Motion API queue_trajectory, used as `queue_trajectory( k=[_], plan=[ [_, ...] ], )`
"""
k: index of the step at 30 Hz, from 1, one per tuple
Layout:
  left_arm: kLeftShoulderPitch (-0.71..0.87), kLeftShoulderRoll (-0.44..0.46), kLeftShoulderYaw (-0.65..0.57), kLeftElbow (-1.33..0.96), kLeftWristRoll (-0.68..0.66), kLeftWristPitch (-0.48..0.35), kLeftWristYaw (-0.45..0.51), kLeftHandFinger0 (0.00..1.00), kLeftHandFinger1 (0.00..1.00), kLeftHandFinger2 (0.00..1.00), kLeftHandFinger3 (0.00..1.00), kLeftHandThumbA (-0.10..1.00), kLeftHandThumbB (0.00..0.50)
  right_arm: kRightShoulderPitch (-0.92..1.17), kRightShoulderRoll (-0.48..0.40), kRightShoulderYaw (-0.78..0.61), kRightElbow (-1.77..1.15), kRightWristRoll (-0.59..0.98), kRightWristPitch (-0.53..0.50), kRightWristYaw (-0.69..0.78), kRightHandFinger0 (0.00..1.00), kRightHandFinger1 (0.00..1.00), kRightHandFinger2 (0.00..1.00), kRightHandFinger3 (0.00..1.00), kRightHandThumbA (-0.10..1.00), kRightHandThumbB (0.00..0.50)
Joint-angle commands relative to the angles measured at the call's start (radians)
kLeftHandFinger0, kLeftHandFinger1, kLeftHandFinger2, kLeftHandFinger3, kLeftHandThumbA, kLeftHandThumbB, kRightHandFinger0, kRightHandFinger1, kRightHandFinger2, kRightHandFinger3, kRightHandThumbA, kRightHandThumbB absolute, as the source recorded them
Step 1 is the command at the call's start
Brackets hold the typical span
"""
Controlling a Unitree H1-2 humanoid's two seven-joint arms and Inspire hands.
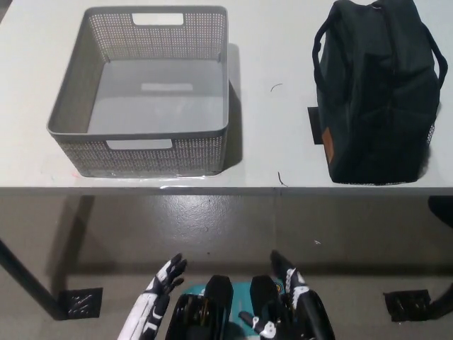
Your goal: Use both hands to pick up a lunch bag on the right hand side and place it into a container on the left hand side
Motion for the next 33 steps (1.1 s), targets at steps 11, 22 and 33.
queue_trajectory(
  k=[11, 22, 33],
  plan=[
    [-0.112, 0.04, -0.155, -0.425, -0.024, 0.165, -0.169, 1.0, 1.0, 1.0, 1.0, 1.0, 0.284, 0.05, -0.038, -0.124, -0.392, 0.041, -0.08, -0.031, 1.0, 1.0, 1.0, 1.0, 1.0, 0.206],
    [-0.532, -0.033, -0.134, -0.426, 0.032, 0.389, -0.194, 1.0, 1.0, 1.0, 1.0, 1.0, 0.354, -0.041, -0.052, -0.301, -0.57, 0.089, -0.025, -0.053, 1.0, 1.0, 1.0, 1.0, 1.0, 0.157],
    [-0.866, -0.172, -0.079, -0.182, 0.075, 0.528, -0.135, 1.0, 1.0, 1.0, 1.0, 1.0, 0.415, -0.199, -0.124, -0.488, -0.574, 0.142, 0.095, -0.079, 1.0, 1.0, 1.0, 1.0, 1.0, 0.167]
  ],
)
